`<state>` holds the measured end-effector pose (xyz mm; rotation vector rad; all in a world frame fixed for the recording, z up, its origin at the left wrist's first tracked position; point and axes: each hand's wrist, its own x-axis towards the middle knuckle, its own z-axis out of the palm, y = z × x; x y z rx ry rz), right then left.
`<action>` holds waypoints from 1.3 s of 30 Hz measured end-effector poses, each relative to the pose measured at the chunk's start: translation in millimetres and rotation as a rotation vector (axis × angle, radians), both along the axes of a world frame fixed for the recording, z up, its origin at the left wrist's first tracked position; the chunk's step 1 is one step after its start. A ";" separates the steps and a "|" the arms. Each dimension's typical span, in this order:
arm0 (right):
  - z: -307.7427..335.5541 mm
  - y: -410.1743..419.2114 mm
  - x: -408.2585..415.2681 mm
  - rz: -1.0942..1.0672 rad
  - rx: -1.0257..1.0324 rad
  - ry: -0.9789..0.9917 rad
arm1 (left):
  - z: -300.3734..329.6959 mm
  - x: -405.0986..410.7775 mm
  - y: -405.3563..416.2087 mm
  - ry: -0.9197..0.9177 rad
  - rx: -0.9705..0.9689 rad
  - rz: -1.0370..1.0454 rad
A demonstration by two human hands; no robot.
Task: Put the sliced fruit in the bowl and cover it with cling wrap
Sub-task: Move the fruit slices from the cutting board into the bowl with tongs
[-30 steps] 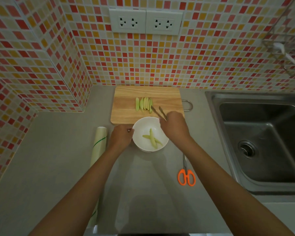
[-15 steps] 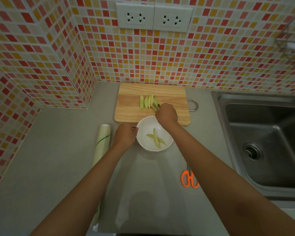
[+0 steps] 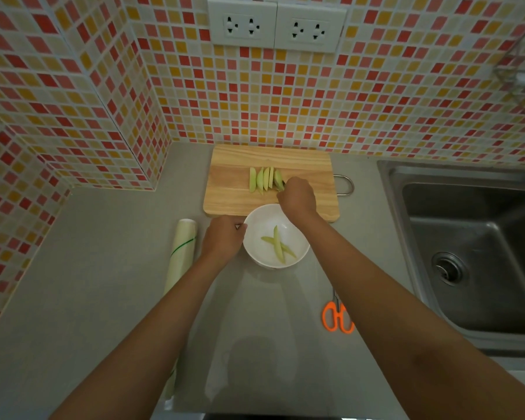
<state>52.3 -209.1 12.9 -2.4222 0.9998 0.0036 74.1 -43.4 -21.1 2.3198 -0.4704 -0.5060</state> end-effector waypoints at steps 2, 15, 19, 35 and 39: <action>4.7 -1.0 -10.7 -0.041 0.038 -0.067 | 0.2 0.4 -0.4 0.008 0.002 0.004; 9.9 70.1 -132.2 0.075 0.033 0.069 | 2.0 -0.8 -0.7 0.005 -0.005 -0.005; 16.6 63.5 -125.7 0.097 -0.031 0.058 | 2.6 -0.7 -0.1 0.005 0.012 -0.006; 2.4 10.0 7.6 -0.012 0.019 -0.011 | 0.7 2.3 -1.9 0.005 0.024 0.004; 7.2 4.8 4.6 -0.033 0.042 -0.053 | 1.5 2.6 -1.5 0.013 0.018 0.001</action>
